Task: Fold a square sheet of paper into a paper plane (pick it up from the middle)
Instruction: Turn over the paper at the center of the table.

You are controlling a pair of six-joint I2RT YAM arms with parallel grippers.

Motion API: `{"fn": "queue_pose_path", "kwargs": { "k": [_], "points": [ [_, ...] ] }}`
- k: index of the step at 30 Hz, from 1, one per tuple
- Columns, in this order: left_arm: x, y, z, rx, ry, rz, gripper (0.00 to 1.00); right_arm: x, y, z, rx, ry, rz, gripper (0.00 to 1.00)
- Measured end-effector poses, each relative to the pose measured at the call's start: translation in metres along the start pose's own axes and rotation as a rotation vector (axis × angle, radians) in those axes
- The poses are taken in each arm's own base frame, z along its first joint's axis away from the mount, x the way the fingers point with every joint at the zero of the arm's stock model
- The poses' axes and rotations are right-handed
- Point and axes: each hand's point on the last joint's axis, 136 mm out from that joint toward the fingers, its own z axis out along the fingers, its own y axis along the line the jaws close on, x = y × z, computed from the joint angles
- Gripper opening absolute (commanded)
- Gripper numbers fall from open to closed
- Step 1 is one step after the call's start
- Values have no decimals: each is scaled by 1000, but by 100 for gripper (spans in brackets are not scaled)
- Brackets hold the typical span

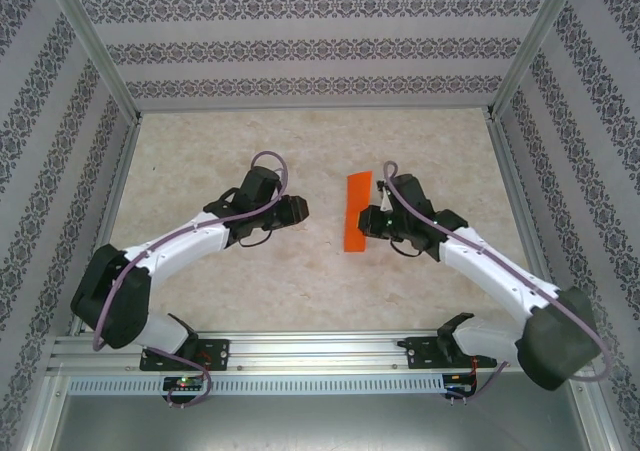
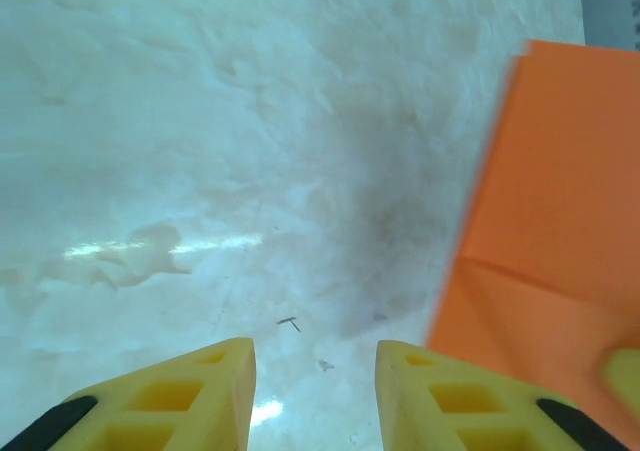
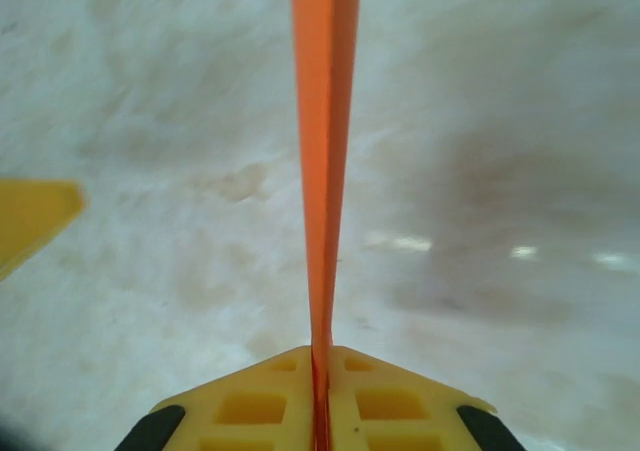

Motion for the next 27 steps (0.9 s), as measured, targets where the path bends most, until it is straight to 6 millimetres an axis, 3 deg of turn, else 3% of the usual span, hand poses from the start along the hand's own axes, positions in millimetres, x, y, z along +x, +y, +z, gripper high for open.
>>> {"fn": "queue_pose_path", "kwargs": {
  "k": [3, 6, 10, 18, 23, 27],
  "points": [
    [-4, 11, -10, -51, -55, -16, 40, -9, -21, -30, 209, -34, -31, 12],
    [-6, 25, -19, -106, -102, -37, 41, -2, -37, -48, 405, -5, -97, 11],
    [-10, 40, -35, -163, -171, -69, 42, 9, -47, -48, 611, 88, -211, 11],
    [-21, 70, -88, -265, -367, -142, 43, 47, -45, 13, 787, 321, -356, 17],
    [-21, 83, -113, -292, -454, -163, 43, 67, -12, 63, 726, 402, -384, 30],
    [-19, 90, -118, -312, -468, -165, 43, 87, 21, 94, 573, 448, -356, 35]
  ]
}}
